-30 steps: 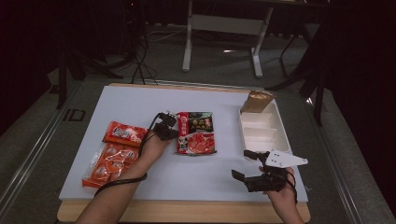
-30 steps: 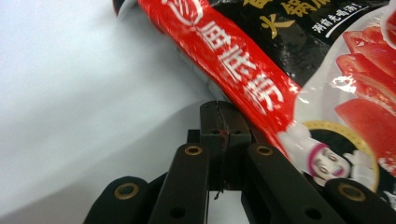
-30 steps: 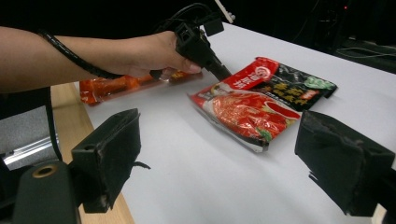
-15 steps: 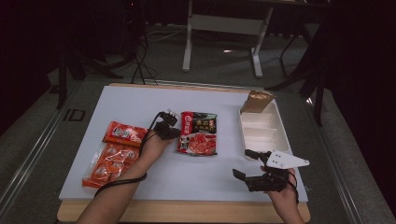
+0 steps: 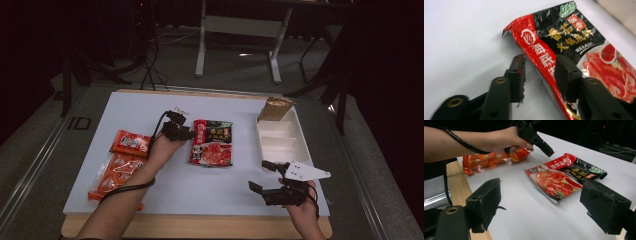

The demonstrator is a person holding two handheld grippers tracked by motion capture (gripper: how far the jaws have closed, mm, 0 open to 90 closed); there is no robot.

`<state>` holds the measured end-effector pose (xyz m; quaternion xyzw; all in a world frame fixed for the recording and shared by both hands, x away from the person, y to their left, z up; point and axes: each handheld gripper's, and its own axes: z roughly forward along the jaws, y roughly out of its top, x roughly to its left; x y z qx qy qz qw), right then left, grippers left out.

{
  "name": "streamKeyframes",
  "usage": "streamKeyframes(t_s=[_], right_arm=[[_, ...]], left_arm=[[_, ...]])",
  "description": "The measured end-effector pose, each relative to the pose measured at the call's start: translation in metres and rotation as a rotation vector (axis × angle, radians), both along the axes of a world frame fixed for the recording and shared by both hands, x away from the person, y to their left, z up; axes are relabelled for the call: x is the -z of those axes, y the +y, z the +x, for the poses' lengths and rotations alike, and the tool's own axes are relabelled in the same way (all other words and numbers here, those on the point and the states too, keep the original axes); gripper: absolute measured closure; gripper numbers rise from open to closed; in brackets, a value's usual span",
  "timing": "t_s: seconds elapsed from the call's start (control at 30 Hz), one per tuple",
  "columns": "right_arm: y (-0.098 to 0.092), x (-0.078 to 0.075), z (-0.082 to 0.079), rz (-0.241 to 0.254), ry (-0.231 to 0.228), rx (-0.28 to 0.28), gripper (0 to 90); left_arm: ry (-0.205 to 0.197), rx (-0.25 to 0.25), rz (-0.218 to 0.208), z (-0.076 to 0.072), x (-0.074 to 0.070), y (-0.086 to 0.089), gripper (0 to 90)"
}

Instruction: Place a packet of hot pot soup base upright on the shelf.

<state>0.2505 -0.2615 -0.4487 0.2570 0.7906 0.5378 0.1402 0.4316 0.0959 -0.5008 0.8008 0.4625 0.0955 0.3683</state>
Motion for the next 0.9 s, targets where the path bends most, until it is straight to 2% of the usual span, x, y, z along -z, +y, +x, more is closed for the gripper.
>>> streamKeyframes(t_s=[0.3, 0.43, 0.57, 0.7, 0.8, 0.9], right_arm=[[-0.001, 0.002, 0.001, 0.002, 0.014, 0.005, 16.5], [-0.001, 0.002, 0.001, -0.001, 0.010, 0.010, 16.3], [-0.001, 0.003, 0.001, -0.004, 0.014, 0.010, 16.2], [-0.002, 0.003, 0.001, -0.005, 0.016, 0.011, 16.1], [-0.002, 0.003, 0.001, 0.001, 0.019, 0.011, 16.1], [-0.002, 0.004, 0.001, -0.003, 0.022, 0.007, 16.1]], left_arm=[[-0.002, 0.002, -0.020, 0.016, 0.001, -0.002, 56.1], [0.006, -0.010, -0.053, 0.026, 0.002, -0.003, 50.4], [0.003, -0.013, -0.068, 0.031, 0.004, -0.006, 47.7], [0.017, -0.021, -0.061, 0.039, 0.012, -0.009, 47.7], [0.039, -0.063, -0.051, 0.047, 0.021, -0.012, 47.8], [0.049, -0.065, -0.044, 0.051, 0.025, -0.014, 47.8]])
